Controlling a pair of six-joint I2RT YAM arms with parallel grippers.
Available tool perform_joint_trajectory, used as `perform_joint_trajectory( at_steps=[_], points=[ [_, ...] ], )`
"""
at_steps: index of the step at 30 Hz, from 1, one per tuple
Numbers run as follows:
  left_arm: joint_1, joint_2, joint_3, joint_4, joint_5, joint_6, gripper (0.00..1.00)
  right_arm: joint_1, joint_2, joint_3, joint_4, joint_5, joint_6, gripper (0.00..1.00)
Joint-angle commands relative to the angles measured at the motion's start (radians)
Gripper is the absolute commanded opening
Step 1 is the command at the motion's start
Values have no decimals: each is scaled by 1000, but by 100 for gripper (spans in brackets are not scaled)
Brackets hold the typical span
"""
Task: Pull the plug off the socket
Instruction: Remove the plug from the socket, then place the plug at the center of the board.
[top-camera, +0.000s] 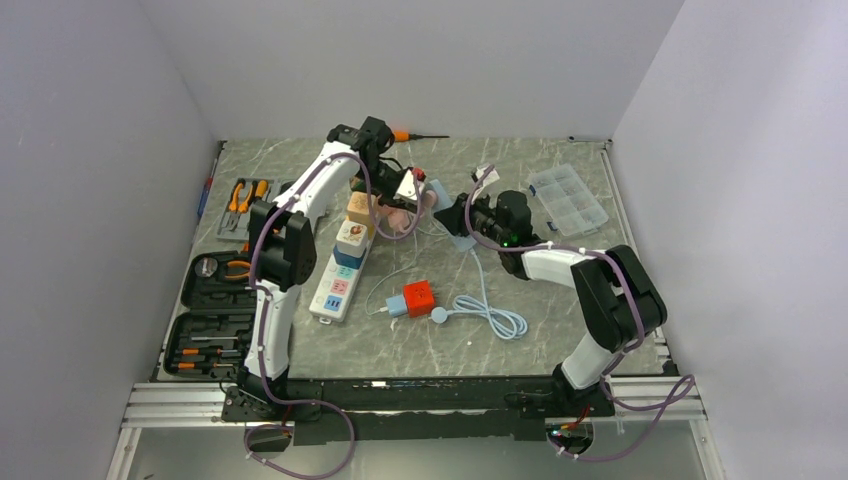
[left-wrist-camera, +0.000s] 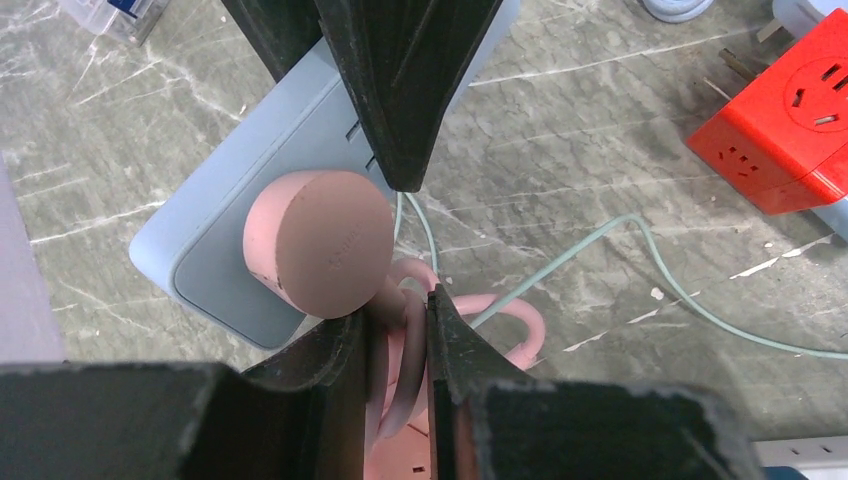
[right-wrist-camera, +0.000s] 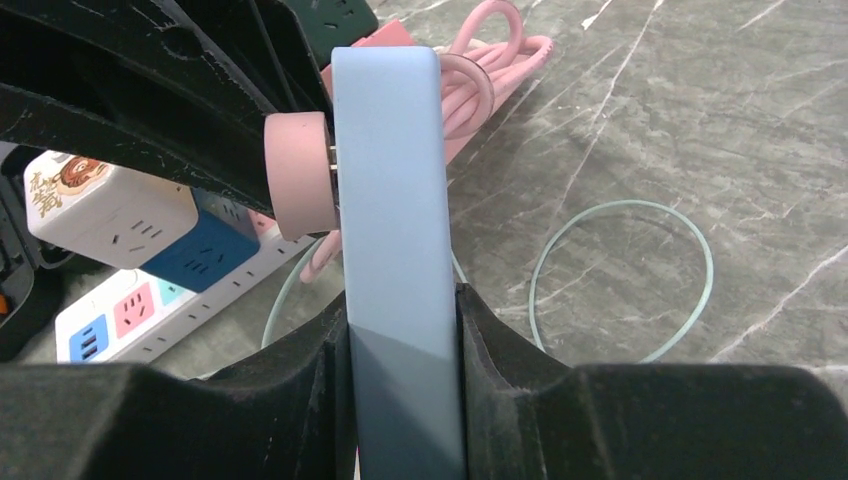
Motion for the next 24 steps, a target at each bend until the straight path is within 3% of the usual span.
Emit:
perform_joint_trajectory(
  at_steps=[1, 10, 16, 19, 24],
  points=[
    [-86, -114, 24, -344, 287, 36, 0, -83, 63, 56, -121, 561, -21, 0],
    [-87, -120, 19, -344, 280, 45, 0, -93, 37, 19, -178, 669, 12, 0],
    [-88, -120, -2, -317, 256, 41, 0, -95, -14, -15, -145, 582, 47, 0],
    [-88, -150, -77, -136, 207, -79, 0, -133, -40, 4, -184, 554, 92, 0],
    [-100, -232, -324, 382, -48, -372, 0, -212, -48, 93, -299, 526, 138, 0]
  ],
)
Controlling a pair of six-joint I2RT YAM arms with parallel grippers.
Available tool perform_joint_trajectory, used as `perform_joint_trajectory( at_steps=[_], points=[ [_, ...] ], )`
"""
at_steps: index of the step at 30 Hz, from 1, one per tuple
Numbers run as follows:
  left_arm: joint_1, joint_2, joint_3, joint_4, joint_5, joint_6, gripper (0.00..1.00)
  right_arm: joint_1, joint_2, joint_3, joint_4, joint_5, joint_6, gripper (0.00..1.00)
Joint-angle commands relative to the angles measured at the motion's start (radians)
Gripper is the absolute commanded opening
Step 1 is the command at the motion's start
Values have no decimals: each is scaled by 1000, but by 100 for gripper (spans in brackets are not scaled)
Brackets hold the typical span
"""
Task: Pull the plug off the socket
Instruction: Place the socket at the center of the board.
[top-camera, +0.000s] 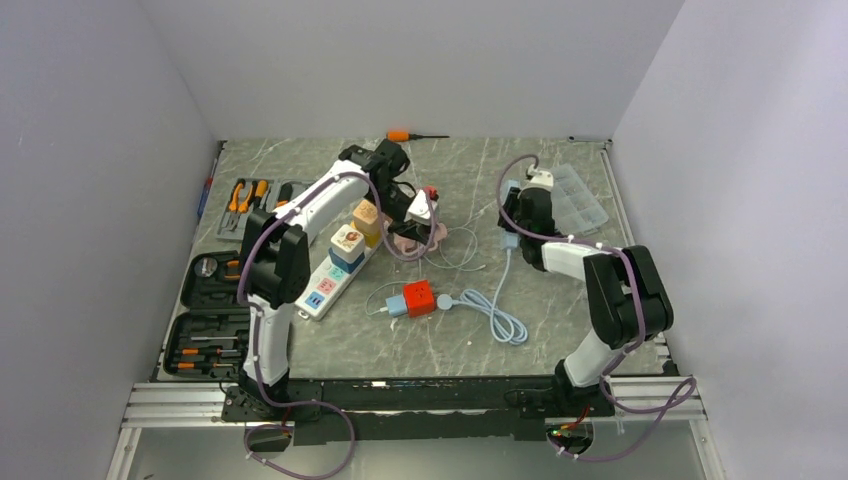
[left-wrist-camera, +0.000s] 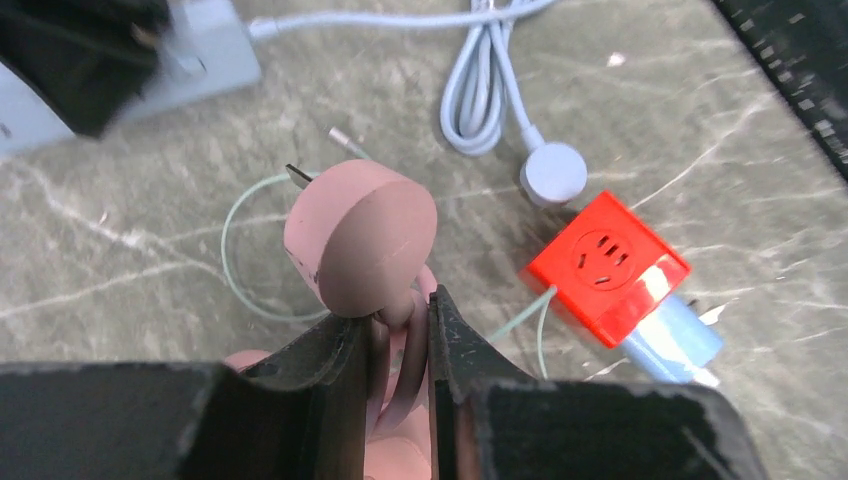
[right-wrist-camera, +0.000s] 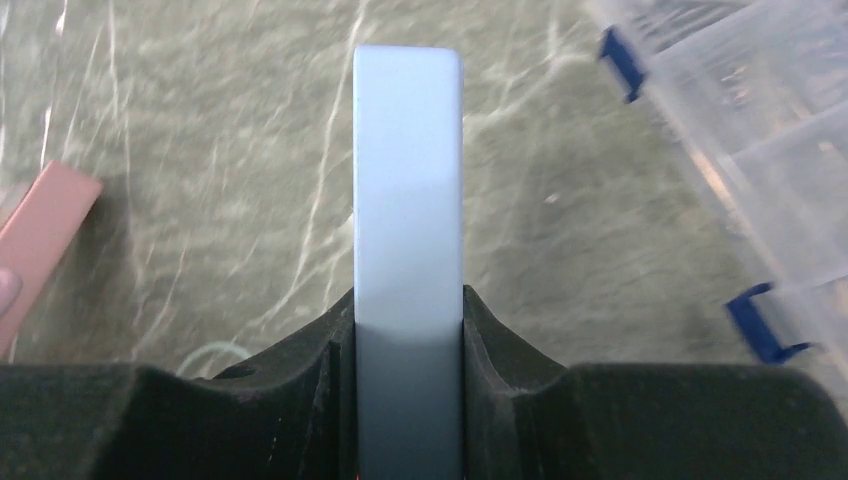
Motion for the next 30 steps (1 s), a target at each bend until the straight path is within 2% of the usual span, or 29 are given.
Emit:
perform_joint_trajectory(
  at_steps=[1, 5, 10, 14, 17, 21, 25, 27, 30],
  points=[
    [-11, -97, -133, 470, -224, -306, 0, -65, -23, 137, -64, -2, 51, 0],
    [-21, -55, -171, 716, -445, -446, 0, -74, 82, 313, -231, 10, 38, 0],
    [-24, 40, -77, 842, -668, -534, 0, -80, 195, 482, -329, 35, 55, 0],
    [-24, 105, 1, 847, -741, -556, 0, -81, 285, 613, -444, -12, 56, 4],
    [-26, 101, -25, 853, -735, -574, 0, -79, 306, 616, -503, -52, 73, 7],
    [-35, 80, -94, 854, -756, -561, 0, -77, 288, 525, -512, -103, 98, 17],
    [-37, 92, -66, 788, -739, -619, 5, -73, 273, 457, -521, -128, 123, 26],
    [-40, 102, -40, 748, -725, -644, 12, -75, 273, 441, -529, -127, 124, 36],
    [-53, 114, -21, 723, -739, -679, 32, -74, 274, 439, -567, -99, 118, 58]
  ],
)
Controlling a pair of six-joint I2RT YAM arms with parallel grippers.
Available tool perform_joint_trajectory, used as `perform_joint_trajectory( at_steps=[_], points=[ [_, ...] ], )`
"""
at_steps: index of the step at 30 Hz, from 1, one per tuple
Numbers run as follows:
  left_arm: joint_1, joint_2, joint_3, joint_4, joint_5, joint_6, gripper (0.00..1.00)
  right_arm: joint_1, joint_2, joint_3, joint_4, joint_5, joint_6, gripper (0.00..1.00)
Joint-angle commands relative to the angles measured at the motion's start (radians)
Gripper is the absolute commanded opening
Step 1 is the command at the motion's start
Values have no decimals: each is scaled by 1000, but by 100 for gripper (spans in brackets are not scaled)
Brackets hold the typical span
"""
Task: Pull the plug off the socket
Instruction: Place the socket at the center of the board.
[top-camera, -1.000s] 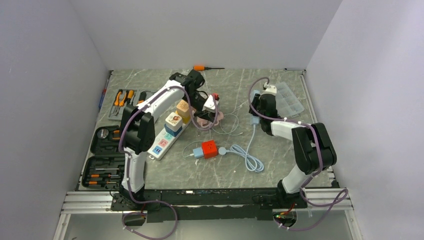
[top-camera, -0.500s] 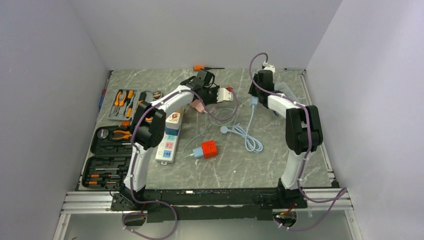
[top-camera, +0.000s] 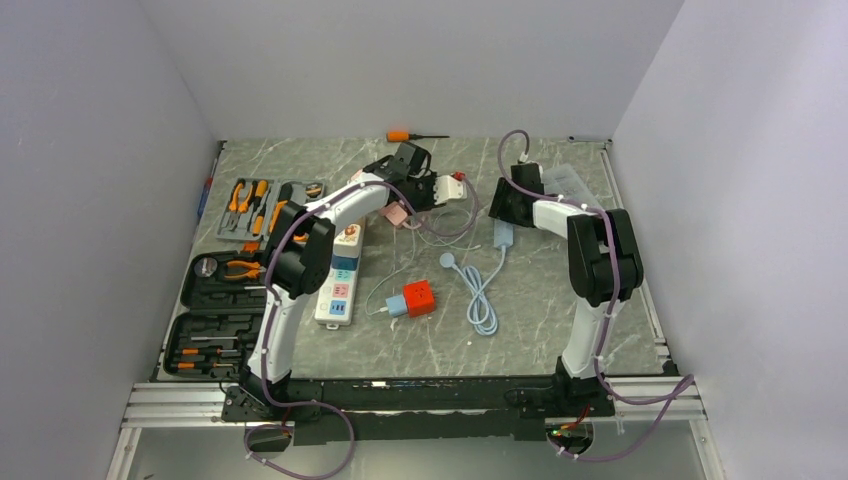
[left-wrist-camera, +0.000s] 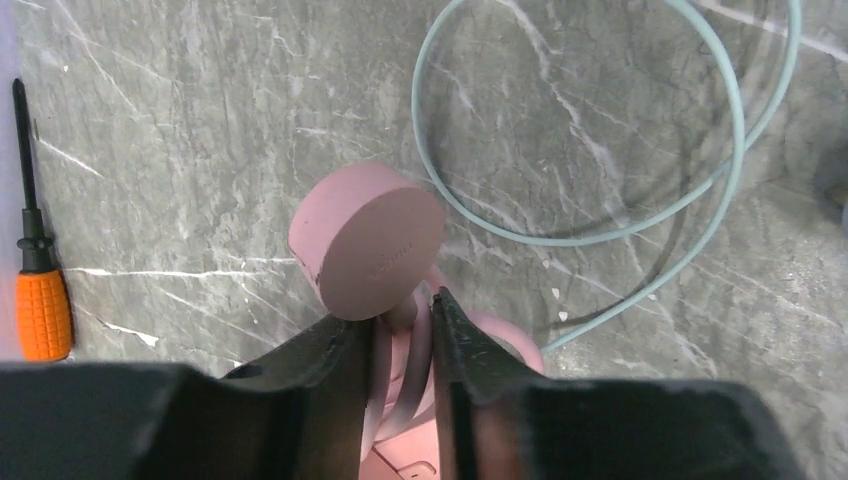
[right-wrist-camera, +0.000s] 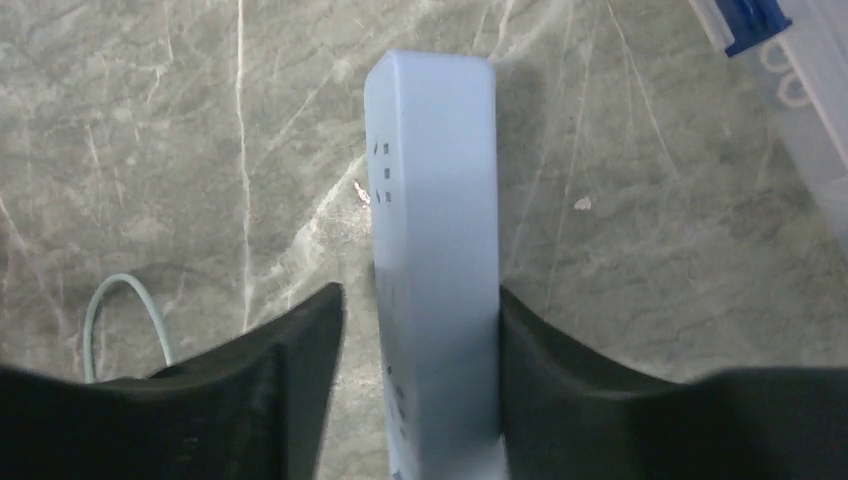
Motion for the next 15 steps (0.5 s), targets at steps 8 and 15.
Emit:
perform_joint_trajectory(
  at_steps=[8, 15],
  points=[
    [-17, 16, 195, -183, -80, -176, 99, 20, -189, -68, -78, 87, 2, 85],
    [-18, -148, 256, -364, -79, -251, 99, 159, -410, -138, -128, 251, -28, 88]
  ],
)
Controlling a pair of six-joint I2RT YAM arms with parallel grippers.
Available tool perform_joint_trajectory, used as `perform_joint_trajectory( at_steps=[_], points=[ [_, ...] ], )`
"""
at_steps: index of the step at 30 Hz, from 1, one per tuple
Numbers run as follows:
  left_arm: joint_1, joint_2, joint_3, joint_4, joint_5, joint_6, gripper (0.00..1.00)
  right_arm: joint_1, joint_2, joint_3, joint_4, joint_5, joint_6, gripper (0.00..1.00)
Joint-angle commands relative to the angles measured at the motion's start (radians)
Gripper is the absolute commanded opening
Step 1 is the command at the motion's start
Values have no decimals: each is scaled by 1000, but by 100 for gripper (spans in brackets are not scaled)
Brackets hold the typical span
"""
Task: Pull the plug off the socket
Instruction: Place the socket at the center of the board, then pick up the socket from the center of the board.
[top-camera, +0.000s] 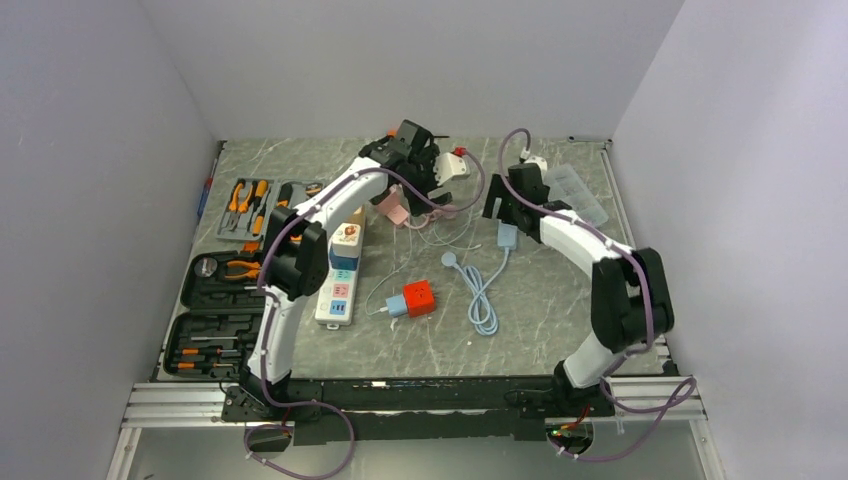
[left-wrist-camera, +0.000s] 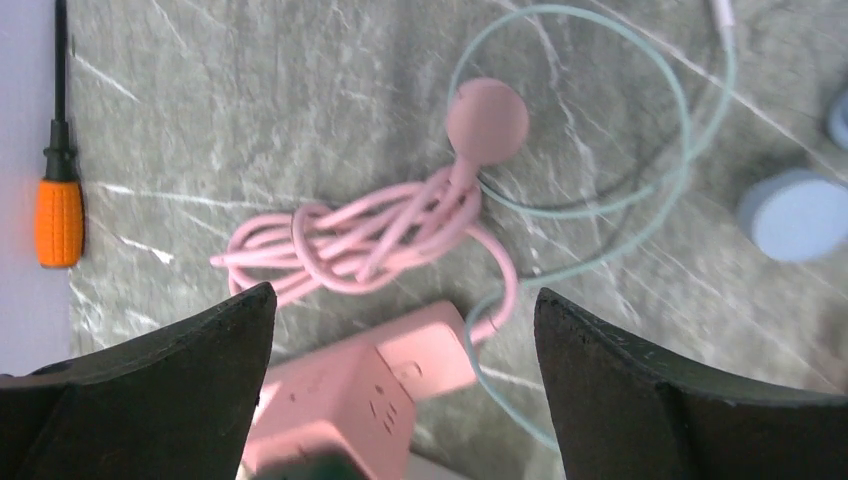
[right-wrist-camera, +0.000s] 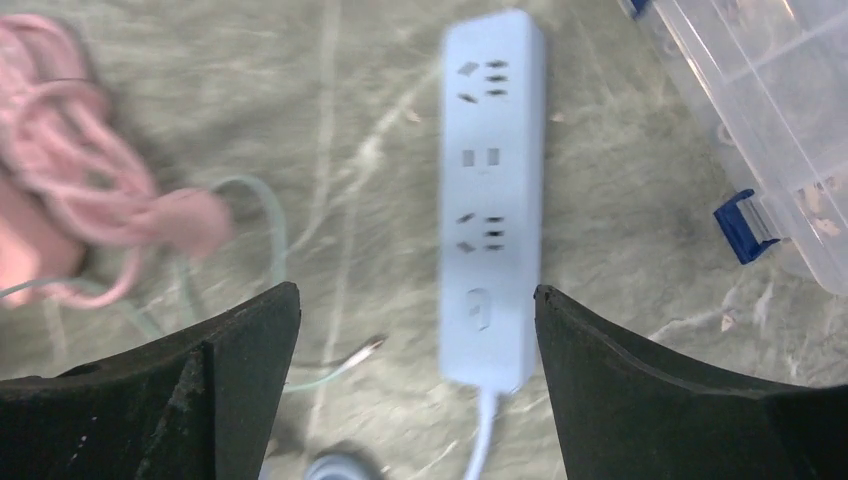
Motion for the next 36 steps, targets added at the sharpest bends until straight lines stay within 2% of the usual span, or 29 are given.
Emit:
perform_joint_trajectory(
  at_steps=[1, 5, 8, 11, 14, 16, 20, 24, 28, 31, 36],
  points=[
    [-6, -183, 51, -184, -6, -86, 99, 118, -163, -29, -29, 144, -25, 88],
    [-5, -281, 102, -384, -44, -131, 99, 278, -294, -94, -51, 205, -35, 88],
    [6, -363, 80, -523, -53, -167, 99, 397, -402, -170, -27, 171, -57, 87],
    [50, -496, -70, -570, 19, -215, 99, 499, -453, -233, 3, 78, -88, 85],
    [87, -634, -252, -582, 86, -230, 99, 565, -438, -257, 3, 39, -107, 83],
    [99, -727, -394, -586, 85, -236, 99, 601, -415, -256, 3, 44, -102, 82],
    [101, -857, -582, -608, 74, -228, 100, 657, -350, -239, 52, 71, -127, 82],
    [102, -954, -687, -589, 56, -261, 100, 667, -235, -138, 78, 95, -135, 84],
    [104, -999, -696, -609, 60, -251, 99, 652, -125, -44, 114, 115, -134, 86],
    [108, -998, -674, -627, 62, -238, 99, 579, -53, 7, 148, 57, -100, 86],
    [109, -986, -645, -613, 47, -218, 99, 432, 24, 52, 218, -131, -11, 84]
  ],
)
